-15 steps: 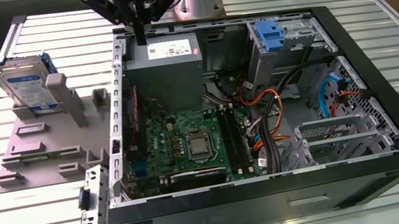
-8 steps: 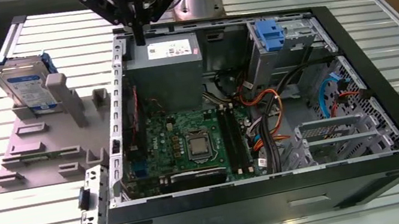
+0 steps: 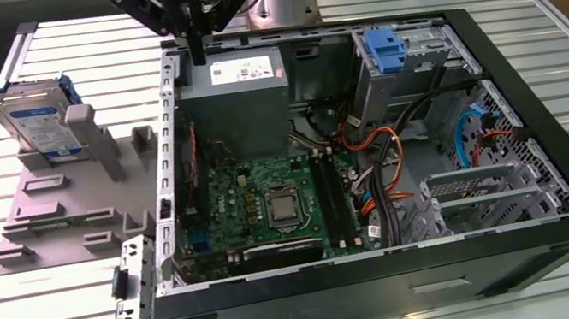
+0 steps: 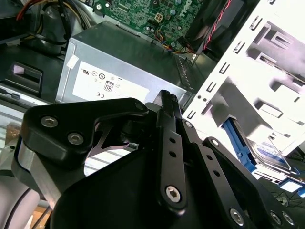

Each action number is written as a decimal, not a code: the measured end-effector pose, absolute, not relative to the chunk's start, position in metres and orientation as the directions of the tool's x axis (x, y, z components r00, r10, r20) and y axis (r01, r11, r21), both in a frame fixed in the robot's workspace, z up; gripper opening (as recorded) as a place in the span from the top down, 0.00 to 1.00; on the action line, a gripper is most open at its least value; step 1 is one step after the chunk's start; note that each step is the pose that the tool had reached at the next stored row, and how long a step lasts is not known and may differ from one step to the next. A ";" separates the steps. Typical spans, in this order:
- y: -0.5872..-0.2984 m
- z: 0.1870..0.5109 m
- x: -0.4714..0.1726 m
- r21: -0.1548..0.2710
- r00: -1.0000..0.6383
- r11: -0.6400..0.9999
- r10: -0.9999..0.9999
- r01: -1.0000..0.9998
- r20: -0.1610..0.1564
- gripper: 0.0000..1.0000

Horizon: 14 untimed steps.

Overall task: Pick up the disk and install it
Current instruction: 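Reach for the disk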

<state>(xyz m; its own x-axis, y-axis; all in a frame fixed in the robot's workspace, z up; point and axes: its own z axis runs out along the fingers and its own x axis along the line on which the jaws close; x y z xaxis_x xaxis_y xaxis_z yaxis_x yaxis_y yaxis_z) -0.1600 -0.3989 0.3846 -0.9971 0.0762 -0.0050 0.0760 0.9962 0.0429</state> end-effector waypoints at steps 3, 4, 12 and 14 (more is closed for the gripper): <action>-0.399 0.385 -0.161 0.043 -0.997 0.996 0.076 0.076 -0.005 0.89; -0.399 0.385 -0.161 0.043 -0.997 0.996 0.076 0.076 -0.005 0.89; -0.399 0.384 -0.162 0.043 -0.997 0.996 0.076 0.076 -0.005 0.89; -0.399 0.384 -0.163 0.043 -0.997 0.996 0.076 0.076 -0.005 0.89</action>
<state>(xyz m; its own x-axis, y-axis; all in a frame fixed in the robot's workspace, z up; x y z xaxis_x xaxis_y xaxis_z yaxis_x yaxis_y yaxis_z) -0.1628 -0.3989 0.3843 -0.9971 0.0762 -0.0050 0.0759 0.9962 0.0429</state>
